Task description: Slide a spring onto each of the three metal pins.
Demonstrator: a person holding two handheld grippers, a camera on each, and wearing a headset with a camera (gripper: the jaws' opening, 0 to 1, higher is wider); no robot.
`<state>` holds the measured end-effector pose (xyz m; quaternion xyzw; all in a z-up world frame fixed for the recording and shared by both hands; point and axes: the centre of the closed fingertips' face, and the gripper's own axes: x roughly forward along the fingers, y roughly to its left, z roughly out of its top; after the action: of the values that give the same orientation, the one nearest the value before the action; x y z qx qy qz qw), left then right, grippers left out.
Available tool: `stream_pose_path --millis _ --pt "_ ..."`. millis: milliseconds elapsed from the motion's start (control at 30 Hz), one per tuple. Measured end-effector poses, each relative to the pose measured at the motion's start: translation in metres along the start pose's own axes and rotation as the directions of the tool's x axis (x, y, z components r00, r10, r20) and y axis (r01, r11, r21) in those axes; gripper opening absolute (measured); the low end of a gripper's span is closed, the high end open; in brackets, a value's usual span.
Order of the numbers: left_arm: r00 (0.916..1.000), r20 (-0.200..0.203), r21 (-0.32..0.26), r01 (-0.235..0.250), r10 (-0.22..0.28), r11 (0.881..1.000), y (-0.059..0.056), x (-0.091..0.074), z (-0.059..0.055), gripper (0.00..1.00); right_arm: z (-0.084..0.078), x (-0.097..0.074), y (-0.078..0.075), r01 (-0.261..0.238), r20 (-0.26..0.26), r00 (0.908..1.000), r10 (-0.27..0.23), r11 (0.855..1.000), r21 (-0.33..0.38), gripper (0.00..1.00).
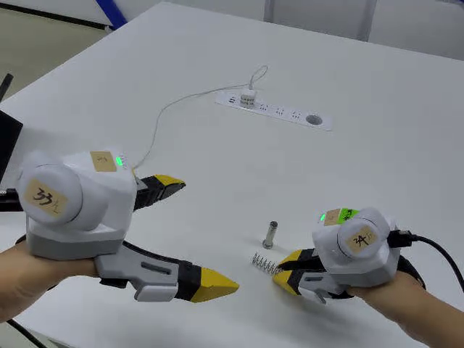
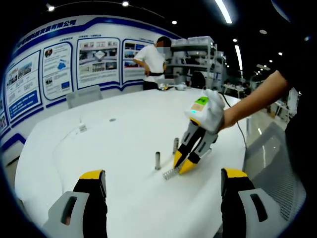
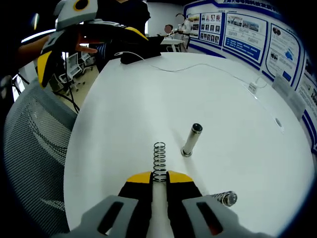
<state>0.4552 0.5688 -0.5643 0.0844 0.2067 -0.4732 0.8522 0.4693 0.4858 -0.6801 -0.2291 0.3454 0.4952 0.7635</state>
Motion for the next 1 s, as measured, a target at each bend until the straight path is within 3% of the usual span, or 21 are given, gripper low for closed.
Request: stream_pose_path --millis 267,333,400,667,867,1000 --pt "0.9997 -0.006 0.022 0.025 -0.025 0.999 -0.008 0.007 0.001 0.93 0.015 -0.027 0.003 0.000 0.019 0.9998 0.001 0.998 -0.070 0.11" --pt "0.9999 -0.010 0.054 0.015 -0.014 0.998 -0.007 0.009 0.002 0.89 0.020 -0.036 0.003 0.000 0.027 0.9996 0.002 0.996 -0.084 0.11" --pt "0.9999 -0.002 0.060 0.014 -0.014 0.998 -0.007 0.010 0.006 0.84 0.024 -0.047 0.003 0.008 0.025 0.9997 -0.006 0.995 -0.101 0.11" --pt "0.9986 0.039 0.078 0.032 -0.035 0.996 -0.014 0.016 0.024 0.81 0.035 -0.077 0.003 0.034 0.047 0.9985 -0.028 0.990 -0.135 0.11" --pt "0.9964 0.039 0.113 0.071 -0.076 0.991 -0.024 0.022 0.030 0.75 0.044 -0.091 0.010 0.040 0.060 0.9978 -0.029 0.984 -0.174 0.11" --pt "0.9901 0.045 0.151 0.125 -0.133 0.981 -0.039 0.027 0.037 0.67 0.053 -0.101 0.016 0.037 0.076 0.9969 -0.022 0.979 -0.202 0.11"
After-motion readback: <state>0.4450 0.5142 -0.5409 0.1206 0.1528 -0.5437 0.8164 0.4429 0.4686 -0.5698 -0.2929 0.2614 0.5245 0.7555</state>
